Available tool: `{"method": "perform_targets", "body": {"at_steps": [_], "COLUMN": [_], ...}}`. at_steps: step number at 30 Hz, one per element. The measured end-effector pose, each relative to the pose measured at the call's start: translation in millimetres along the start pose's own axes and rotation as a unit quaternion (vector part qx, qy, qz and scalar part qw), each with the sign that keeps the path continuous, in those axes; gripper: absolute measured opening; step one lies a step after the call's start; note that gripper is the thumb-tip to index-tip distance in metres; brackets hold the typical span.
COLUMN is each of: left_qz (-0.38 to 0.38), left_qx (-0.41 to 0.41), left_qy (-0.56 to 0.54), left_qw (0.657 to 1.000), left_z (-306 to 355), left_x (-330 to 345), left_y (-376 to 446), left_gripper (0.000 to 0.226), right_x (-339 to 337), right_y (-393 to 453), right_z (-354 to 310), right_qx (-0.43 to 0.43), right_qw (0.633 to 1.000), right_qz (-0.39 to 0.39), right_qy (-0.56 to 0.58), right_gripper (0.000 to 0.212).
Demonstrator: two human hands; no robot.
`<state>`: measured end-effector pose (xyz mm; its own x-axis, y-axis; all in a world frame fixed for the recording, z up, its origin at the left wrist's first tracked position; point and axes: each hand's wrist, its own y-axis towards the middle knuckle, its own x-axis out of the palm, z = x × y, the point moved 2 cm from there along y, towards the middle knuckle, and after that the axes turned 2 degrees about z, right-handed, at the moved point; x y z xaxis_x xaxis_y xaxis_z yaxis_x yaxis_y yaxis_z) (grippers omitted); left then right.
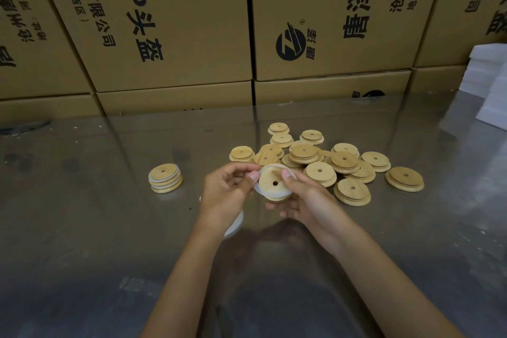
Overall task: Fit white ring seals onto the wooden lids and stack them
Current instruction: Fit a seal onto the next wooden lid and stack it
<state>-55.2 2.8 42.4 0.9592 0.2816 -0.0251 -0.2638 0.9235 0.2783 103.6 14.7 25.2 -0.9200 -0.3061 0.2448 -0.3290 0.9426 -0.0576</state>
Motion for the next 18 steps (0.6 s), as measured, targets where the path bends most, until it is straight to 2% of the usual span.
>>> {"method": "perform_targets", "body": {"at_steps": [11,18], "left_qz": [-0.043,-0.049], "left_qx": [-0.016,-0.022], "left_qy": [-0.033,-0.046], "left_qw": [0.998,0.998], "left_z": [4,2], "left_x": [8,12], "left_y": [-4,-4], "left_gripper": [0.009,0.009], "right_x": [-4,-5], "right_y": [2,2], "right_z": [-3,-6], "right_qx": [0.036,0.020], "right_qw": [0.990,0.984], "right_qz": [0.020,0.022], "right_qy": [0.137,0.176], "right_gripper": [0.033,0.031]}}
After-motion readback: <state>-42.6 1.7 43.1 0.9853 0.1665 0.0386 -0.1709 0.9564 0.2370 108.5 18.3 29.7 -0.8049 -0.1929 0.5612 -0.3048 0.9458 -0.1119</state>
